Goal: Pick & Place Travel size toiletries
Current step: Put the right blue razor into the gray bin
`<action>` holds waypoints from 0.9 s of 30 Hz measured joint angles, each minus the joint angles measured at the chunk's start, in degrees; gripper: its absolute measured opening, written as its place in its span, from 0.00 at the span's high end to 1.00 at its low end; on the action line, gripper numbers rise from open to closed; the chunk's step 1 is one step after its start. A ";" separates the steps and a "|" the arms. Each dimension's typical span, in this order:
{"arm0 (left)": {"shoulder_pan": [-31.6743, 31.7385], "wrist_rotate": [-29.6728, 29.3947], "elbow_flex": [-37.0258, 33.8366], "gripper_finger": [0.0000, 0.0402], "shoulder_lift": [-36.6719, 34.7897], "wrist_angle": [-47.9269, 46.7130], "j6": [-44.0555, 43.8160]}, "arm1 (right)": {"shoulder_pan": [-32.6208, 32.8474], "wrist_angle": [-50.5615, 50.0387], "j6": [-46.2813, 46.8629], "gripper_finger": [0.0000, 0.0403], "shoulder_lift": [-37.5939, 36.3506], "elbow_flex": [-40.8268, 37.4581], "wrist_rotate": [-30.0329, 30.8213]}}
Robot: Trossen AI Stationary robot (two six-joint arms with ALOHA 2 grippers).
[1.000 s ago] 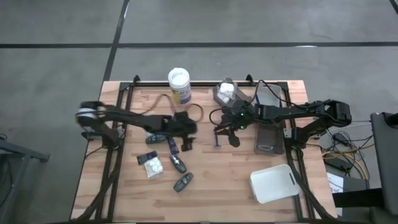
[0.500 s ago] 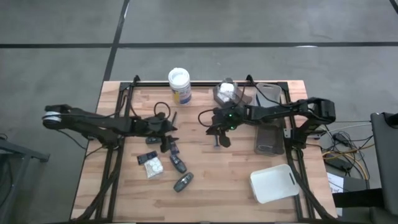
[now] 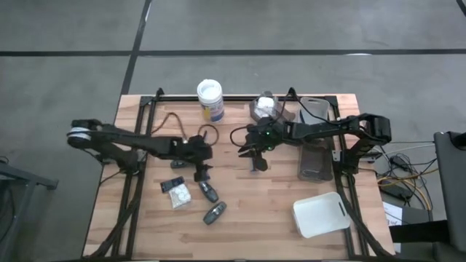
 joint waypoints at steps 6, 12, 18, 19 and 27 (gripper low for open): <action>0.33 -2.12 4.99 0.51 5.56 -3.02 2.30 | 0.01 -1.65 0.01 0.72 -0.41 -0.02 -0.02; 0.41 -1.57 5.64 0.51 4.56 -2.91 2.64 | -0.01 -3.11 0.03 0.68 -0.41 -0.06 -0.02; -0.02 -1.73 4.85 0.52 4.35 1.62 4.70 | 0.01 -2.75 3.59 0.64 -0.41 -0.09 -0.04; -0.16 -1.63 4.06 0.52 4.32 4.62 5.68 | 0.01 -2.47 3.85 0.63 -0.41 -0.09 -0.02; -0.24 2.48 -4.69 0.52 4.25 27.37 8.11 | -0.06 -9.79 14.70 0.60 -0.63 -0.02 -0.45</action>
